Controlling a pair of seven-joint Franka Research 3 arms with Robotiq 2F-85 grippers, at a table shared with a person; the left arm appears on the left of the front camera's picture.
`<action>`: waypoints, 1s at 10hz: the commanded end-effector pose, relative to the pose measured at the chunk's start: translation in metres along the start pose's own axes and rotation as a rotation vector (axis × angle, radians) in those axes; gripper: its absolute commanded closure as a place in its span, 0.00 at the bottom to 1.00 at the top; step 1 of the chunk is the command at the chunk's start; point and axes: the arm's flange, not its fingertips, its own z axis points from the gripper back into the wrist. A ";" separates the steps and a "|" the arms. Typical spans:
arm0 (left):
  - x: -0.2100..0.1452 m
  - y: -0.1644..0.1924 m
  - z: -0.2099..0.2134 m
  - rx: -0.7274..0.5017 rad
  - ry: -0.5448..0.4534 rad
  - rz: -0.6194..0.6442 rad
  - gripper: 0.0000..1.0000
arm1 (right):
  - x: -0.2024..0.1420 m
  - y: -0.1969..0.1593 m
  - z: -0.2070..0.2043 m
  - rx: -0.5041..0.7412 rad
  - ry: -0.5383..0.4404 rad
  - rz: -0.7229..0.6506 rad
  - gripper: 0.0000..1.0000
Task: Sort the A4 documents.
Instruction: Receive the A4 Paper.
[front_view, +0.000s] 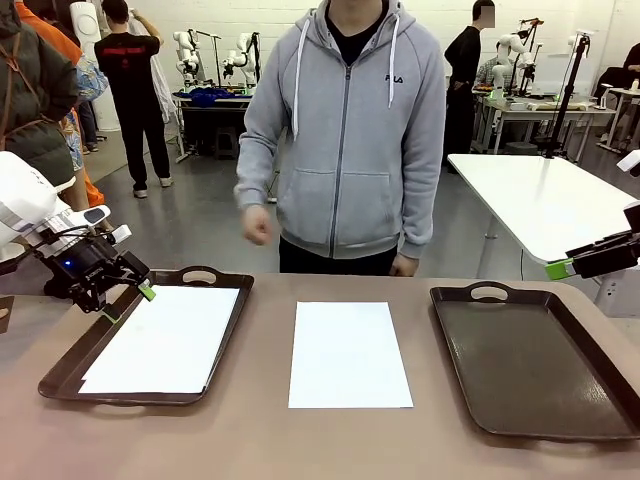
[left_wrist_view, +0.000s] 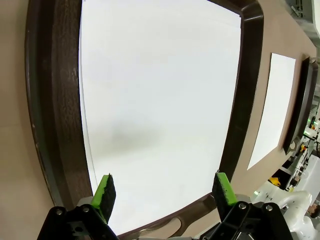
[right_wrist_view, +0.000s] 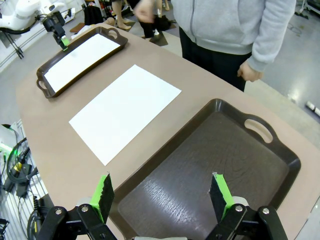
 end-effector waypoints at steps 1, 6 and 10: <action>0.000 0.000 0.000 0.000 0.000 0.000 0.00 | -0.001 -0.003 -0.004 0.020 -0.026 0.005 0.00; -0.006 -0.093 0.044 0.160 -0.215 -0.309 0.00 | -0.001 -0.003 -0.004 0.020 -0.026 0.005 0.00; -0.066 -0.139 0.116 -0.013 -0.449 -0.646 0.00 | -0.001 -0.003 -0.004 0.020 -0.026 0.005 0.00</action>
